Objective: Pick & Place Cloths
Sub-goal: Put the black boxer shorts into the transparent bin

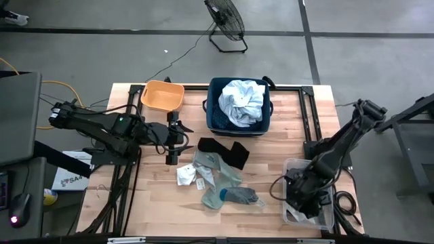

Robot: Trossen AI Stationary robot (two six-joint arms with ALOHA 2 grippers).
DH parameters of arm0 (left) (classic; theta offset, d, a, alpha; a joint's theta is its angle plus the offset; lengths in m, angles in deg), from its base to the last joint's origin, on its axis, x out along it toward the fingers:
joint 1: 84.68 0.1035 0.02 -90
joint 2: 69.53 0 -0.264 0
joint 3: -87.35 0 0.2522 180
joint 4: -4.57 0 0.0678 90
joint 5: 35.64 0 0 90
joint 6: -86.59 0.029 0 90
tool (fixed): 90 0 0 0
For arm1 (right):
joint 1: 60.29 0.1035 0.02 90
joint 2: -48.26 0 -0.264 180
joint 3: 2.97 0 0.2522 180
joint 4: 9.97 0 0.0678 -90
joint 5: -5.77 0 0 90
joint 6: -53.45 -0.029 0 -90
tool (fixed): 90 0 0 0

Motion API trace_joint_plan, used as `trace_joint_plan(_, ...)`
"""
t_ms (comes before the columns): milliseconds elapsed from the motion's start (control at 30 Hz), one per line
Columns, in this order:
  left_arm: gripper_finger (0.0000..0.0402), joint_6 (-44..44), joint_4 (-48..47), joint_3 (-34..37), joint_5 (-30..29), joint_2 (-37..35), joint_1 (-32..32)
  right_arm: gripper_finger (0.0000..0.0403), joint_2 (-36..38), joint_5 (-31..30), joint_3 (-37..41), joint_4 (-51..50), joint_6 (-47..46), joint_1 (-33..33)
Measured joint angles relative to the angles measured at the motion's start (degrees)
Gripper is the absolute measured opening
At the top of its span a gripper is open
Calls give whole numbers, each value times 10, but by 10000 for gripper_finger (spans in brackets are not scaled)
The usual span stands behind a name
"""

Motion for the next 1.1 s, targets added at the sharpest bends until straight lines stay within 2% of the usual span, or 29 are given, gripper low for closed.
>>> trace_joint_plan(167,248,-2,0,0,0,0,0,88,-36,-12,-1,-8,51,0)
trace_joint_plan(467,248,-9,-1,0,0,0,0,91,-47,-89,0,-21,122,-4)
trace_joint_plan(767,248,-10,-8,0,0,0,0,95,-45,-93,0,-21,162,-7)
trace_joint_plan(900,248,-13,-9,0,0,0,0,119,-45,-79,1,-15,154,-7)
trace_joint_plan(1100,248,-13,-9,0,0,0,0,184,-12,-76,2,-17,122,-9)
